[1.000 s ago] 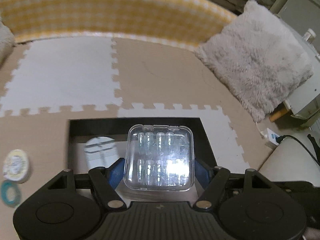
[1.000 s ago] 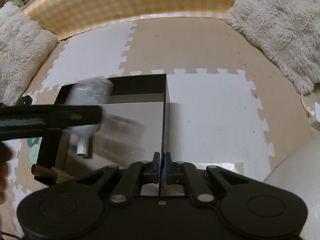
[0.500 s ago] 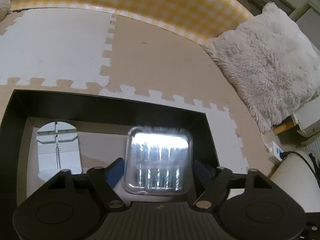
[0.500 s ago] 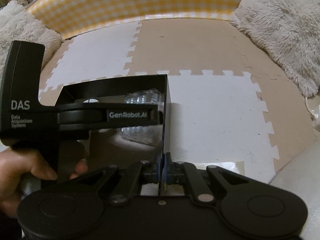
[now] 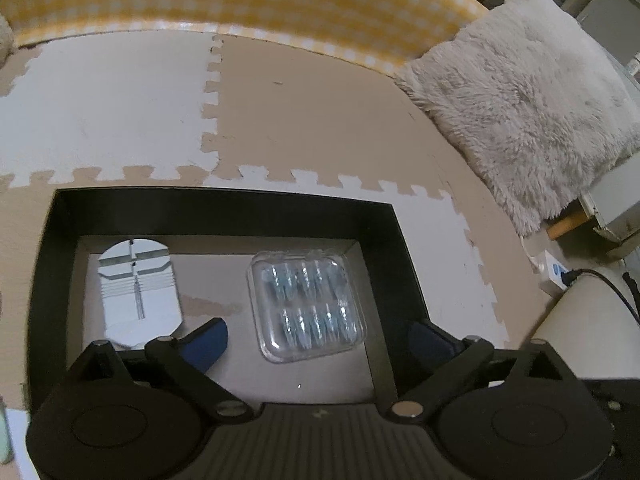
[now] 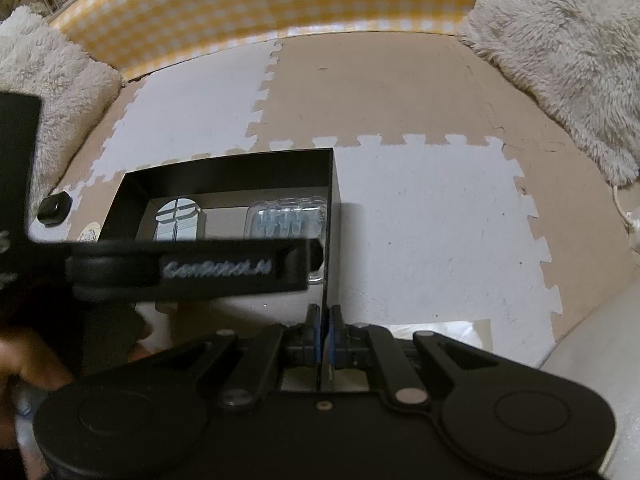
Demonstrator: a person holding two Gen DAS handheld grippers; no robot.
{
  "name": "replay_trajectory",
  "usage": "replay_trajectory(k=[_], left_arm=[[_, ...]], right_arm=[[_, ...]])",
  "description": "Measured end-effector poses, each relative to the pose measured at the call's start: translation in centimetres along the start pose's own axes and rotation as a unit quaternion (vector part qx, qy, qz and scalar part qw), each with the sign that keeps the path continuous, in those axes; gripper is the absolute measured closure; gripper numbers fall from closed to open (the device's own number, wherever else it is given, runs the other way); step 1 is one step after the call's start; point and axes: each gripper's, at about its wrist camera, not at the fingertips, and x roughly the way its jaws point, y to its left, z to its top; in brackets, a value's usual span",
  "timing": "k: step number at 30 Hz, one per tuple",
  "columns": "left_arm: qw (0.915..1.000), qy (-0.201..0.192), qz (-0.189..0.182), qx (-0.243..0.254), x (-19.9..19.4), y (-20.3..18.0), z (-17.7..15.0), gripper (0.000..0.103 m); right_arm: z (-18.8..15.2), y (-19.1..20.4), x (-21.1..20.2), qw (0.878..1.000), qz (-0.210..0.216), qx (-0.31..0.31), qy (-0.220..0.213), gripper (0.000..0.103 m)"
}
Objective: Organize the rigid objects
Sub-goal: 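Carry the clear case into the black box and release it, then move the left gripper to the black earbud case and grasp it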
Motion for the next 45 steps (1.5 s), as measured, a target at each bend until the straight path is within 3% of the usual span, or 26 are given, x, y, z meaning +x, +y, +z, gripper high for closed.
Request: replay_trajectory(k=[25,36,45], left_arm=[[0.9953,-0.062,0.055,0.049,-11.6,2.0,-2.2,0.0],[0.9873,-0.117,0.102,0.035,-17.2,7.2,-2.7,0.0],[0.9785,-0.139,0.152,-0.006,-18.6,13.5,-2.1,0.0]], right_arm=[[-0.1,0.1,0.0,1.0,-0.006,-0.006,-0.007,0.099],[-0.1,0.2,0.0,1.0,-0.01,-0.011,-0.007,0.099],[-0.1,0.3,0.0,1.0,-0.013,-0.015,-0.007,0.099]])
